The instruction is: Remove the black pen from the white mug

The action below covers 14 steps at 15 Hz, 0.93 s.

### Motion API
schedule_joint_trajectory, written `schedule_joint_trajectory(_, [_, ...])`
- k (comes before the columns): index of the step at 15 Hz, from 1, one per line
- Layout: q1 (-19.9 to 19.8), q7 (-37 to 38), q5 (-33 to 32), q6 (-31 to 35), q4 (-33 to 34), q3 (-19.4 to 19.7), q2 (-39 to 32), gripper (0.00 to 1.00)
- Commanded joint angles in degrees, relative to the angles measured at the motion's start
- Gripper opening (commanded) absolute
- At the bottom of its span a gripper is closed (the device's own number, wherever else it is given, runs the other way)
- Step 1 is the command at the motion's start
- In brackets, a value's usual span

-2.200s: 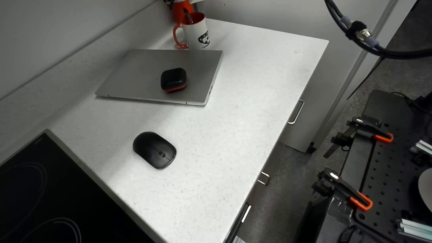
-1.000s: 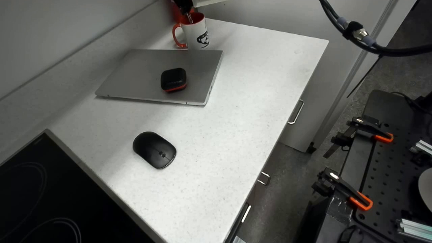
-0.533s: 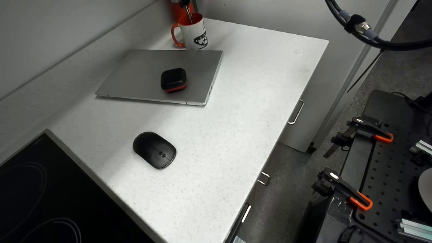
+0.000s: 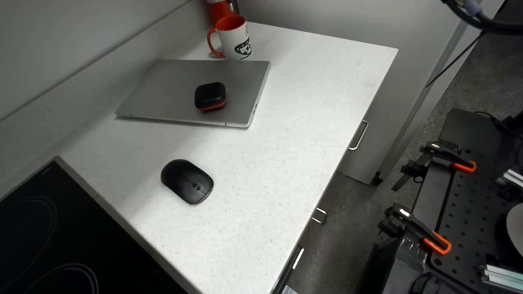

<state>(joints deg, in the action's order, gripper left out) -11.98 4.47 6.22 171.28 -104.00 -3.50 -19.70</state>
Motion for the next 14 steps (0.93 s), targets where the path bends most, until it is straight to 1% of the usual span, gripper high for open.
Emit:
schedule_joint_trajectory(1, [-1.0,-2.3,-0.6,-6.3,-6.9,0.4,7.3,0.02])
schedule_joint_trajectory(4, [-2.3,-5.1,1.3,-13.5,-10.5,-0.1,8.5,0.02])
schedule_joint_trajectory(5, [0.4,-4.9,0.8,-15.4,-11.7,3.1,8.5,0.02])
schedule_joint_trajectory(7, [1.2,-3.6,-1.5,-18.3,-13.3,5.2,7.8,0.02])
schedule_joint_trajectory(9, [2.6,0.2,-6.3,-18.8,-14.6,8.6,6.6,0.02])
schedule_joint_trajectory(11, [3.2,1.3,-8.3,-19.5,-15.1,10.3,5.5,0.02])
schedule_joint_trajectory(12, [3.4,1.9,-8.9,-19.5,-15.0,10.9,4.7,0.02])
schedule_joint_trajectory(14, [3.3,1.3,-7.0,-19.9,-14.0,10.5,2.9,0.02])
